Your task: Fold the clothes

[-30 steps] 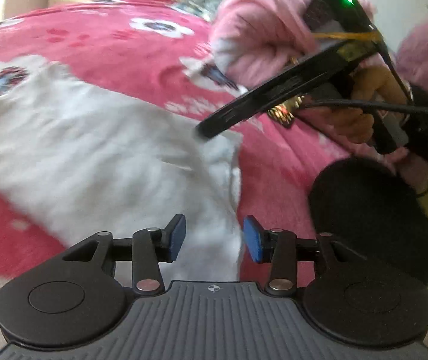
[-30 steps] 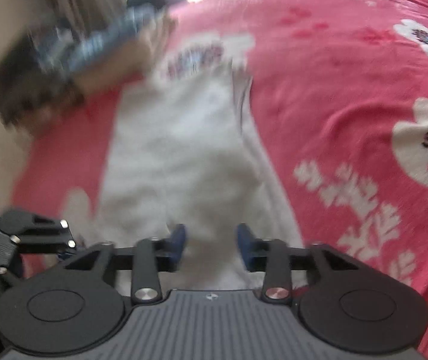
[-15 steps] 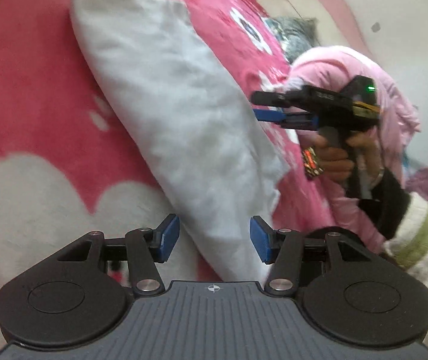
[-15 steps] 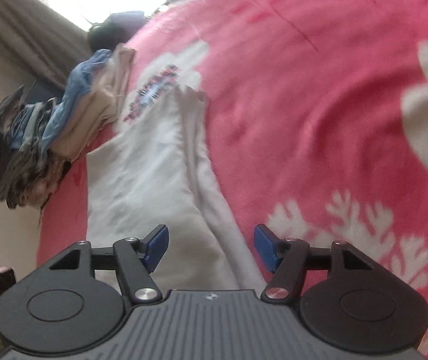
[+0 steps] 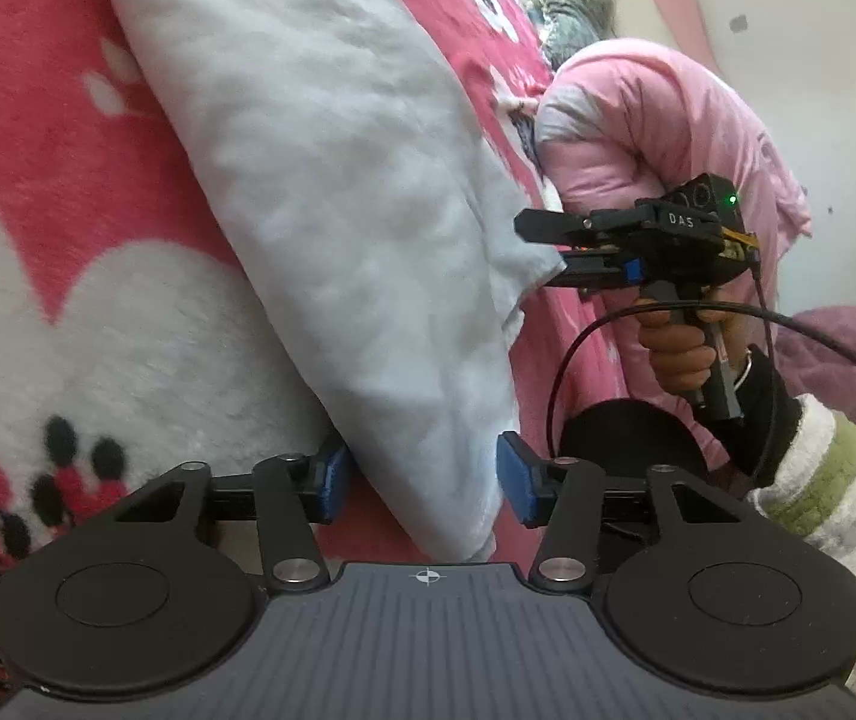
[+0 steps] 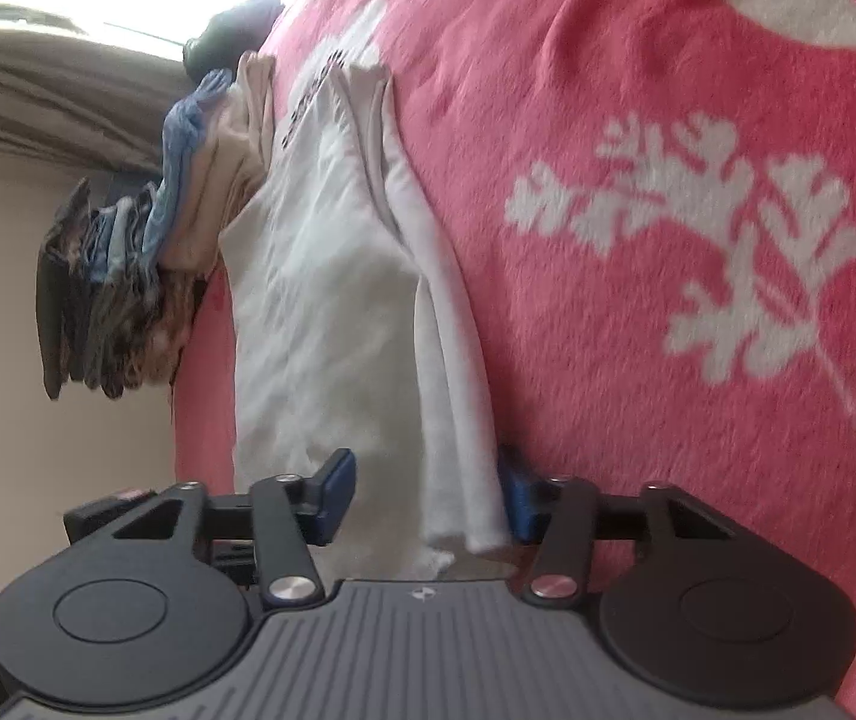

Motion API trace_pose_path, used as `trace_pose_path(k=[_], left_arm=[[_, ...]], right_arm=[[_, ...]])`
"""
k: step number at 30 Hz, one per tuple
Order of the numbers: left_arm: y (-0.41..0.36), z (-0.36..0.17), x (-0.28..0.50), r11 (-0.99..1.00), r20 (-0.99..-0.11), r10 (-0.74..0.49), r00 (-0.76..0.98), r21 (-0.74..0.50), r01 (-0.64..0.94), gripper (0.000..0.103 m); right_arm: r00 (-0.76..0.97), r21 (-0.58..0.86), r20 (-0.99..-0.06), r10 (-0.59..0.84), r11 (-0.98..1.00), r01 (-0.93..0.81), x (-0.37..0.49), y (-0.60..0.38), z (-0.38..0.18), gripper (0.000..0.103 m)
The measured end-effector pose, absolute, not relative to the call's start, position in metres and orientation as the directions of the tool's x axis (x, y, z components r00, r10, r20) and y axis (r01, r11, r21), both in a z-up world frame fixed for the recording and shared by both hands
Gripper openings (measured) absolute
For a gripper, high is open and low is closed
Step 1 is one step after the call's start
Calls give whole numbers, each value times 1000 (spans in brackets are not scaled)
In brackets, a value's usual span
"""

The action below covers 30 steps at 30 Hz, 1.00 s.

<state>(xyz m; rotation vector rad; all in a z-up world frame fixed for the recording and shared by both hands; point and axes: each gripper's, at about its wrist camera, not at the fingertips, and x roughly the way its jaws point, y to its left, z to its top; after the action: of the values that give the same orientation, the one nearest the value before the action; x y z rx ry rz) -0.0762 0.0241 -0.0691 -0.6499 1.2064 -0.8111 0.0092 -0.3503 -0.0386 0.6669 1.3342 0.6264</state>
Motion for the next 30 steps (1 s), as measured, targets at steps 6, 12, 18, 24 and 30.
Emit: trace_pose_path(k=[6, 12, 18, 24, 30], left_arm=[[16, -70, -71, 609, -596, -793, 127, -768, 201, 24], [13, -53, -74, 652, -627, -758, 182, -721, 233, 7], [30, -29, -72, 603, -563, -797, 218, -752, 265, 6], [60, -14, -60, 507, -459, -850, 258, -846, 165, 6], [70, -8, -42, 408, -367, -871, 328, -910, 66, 6]], right_arm=[[141, 718, -689, 711, 696, -10, 2, -351, -43, 11], [193, 714, -683, 704, 700, -27, -8, -351, -31, 5], [261, 765, -614, 744, 644, -36, -9, -354, -4, 5], [307, 810, -545, 780, 584, -47, 2, -344, 18, 5], [343, 851, -492, 800, 526, -6, 24, -330, 23, 5]])
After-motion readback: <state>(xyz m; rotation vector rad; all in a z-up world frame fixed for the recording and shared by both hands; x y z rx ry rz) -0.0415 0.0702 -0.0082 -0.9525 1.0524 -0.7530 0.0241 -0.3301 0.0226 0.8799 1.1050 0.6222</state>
